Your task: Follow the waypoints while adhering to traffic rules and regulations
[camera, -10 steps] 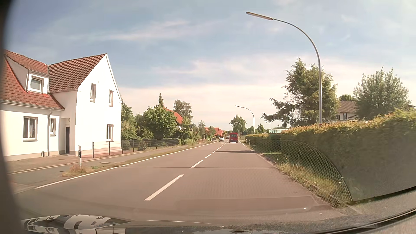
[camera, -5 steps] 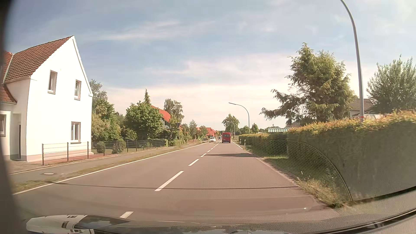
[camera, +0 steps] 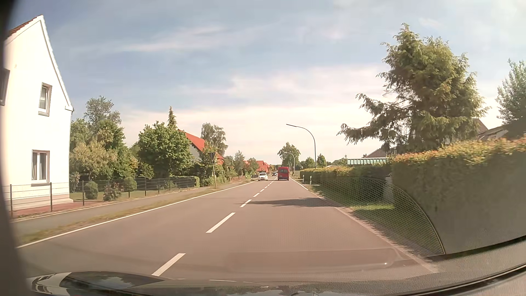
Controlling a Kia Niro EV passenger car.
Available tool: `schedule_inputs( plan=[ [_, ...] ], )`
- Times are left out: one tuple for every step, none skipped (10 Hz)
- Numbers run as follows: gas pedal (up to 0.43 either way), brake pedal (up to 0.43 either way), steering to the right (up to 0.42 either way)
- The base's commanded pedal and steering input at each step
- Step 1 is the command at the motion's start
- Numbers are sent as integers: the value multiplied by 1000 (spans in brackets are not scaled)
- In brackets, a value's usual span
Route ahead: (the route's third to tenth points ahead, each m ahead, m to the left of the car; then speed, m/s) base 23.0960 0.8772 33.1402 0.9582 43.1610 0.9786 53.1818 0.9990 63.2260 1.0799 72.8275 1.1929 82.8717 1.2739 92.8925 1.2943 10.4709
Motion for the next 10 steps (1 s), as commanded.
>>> schedule_inputs(
  plan=[
    [228, 0, -3],
    [228, 0, -3],
    [228, 0, -2],
    [228, 0, -2],
    [228, 0, -2],
    [228, 0, -2],
    [228, 0, -2],
    [228, 0, -2],
    [228, 0, -1],
    [228, 0, -1]
  ],
)
